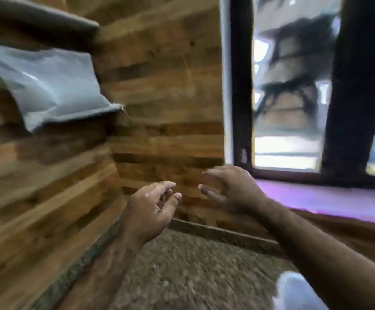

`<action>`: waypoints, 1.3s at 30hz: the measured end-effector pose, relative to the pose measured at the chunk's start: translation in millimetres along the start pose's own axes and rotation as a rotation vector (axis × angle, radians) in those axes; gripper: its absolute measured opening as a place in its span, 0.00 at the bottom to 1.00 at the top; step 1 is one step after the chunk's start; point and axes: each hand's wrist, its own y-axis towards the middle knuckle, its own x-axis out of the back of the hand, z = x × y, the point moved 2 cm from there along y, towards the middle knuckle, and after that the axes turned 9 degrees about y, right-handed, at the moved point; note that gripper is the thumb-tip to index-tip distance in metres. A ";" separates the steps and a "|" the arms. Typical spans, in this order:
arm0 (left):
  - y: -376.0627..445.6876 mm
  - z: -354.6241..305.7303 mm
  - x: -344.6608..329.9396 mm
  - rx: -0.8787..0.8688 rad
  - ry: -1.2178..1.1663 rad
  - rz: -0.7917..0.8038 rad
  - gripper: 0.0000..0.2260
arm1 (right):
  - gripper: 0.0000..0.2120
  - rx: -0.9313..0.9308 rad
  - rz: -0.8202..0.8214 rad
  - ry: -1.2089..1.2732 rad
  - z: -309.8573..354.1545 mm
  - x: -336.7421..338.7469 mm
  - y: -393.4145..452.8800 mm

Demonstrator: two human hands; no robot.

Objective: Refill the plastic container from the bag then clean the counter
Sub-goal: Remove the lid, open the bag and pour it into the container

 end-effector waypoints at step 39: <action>333.7 290.9 306.6 0.127 0.560 -0.323 0.07 | 0.07 -0.215 -0.268 0.071 155.2 -100.2 626.5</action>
